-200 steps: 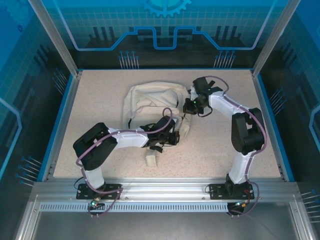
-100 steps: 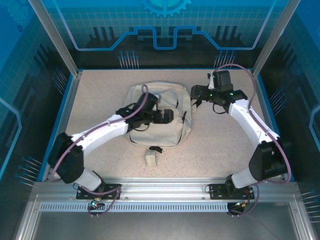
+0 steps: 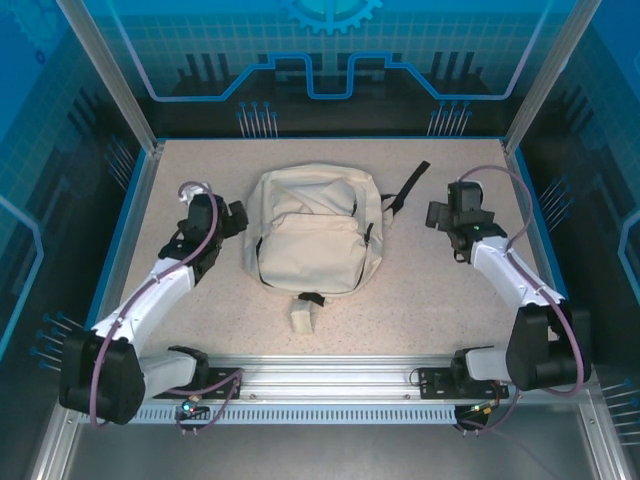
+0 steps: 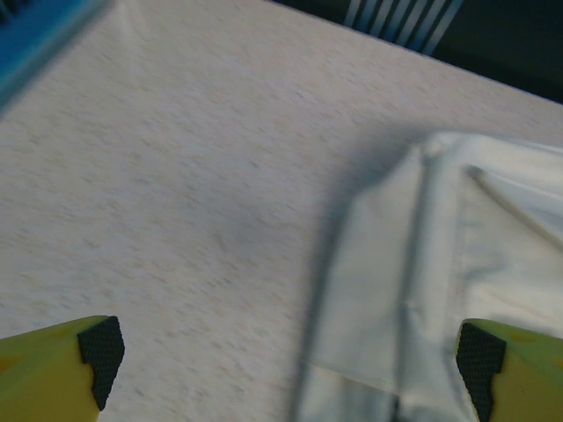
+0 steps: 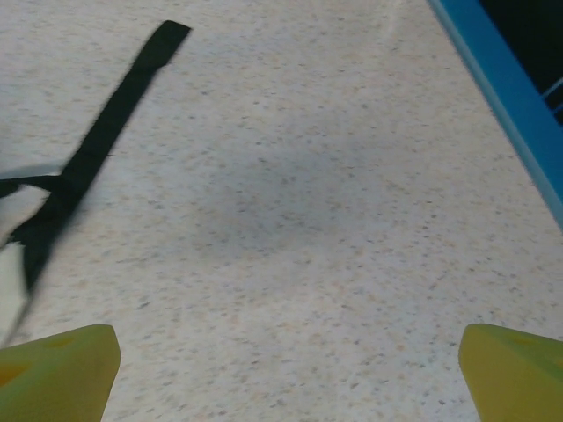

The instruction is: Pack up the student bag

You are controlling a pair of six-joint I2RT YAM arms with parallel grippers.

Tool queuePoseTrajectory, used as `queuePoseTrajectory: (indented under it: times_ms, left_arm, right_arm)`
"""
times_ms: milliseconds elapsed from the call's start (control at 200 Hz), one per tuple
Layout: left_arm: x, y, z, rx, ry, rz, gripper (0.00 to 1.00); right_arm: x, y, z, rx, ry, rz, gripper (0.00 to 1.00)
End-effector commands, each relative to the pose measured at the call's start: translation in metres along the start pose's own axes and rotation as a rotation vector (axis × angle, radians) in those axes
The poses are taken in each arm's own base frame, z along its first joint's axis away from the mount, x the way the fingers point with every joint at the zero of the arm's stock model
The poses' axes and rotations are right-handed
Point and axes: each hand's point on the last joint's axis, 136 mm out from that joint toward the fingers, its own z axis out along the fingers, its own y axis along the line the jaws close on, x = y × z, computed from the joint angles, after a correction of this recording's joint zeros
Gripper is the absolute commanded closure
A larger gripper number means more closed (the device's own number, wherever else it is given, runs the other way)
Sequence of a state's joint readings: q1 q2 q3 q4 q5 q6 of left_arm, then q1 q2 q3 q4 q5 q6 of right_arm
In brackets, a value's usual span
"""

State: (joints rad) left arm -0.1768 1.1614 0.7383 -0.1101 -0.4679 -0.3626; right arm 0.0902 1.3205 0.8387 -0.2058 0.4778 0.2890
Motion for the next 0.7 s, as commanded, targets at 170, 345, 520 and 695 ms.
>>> queuePoseTrajectory:
  times_ms: [170,345,520,695]
  left_arm:
    - [-0.018,0.065,0.017,-0.211,-0.189,0.008,0.01]
    - [0.002,0.069,0.038,-0.178,-0.222,0.124,0.01]
    - [0.020,0.041,0.052,-0.003,-0.229,0.220,0.01]
    - [0.029,0.025,0.043,0.122,-0.248,0.256,0.01]
  right_arm:
    - [0.020,-0.022,0.022,0.091,-0.096,-0.020,0.00]
    - [0.018,-0.005,0.029,0.018,-0.177,-0.055,0.00]
    - [0.014,0.017,0.027,-0.084,-0.285,-0.093,0.00]
    - [0.015,0.035,0.020,-0.208,-0.367,-0.109,0.00]
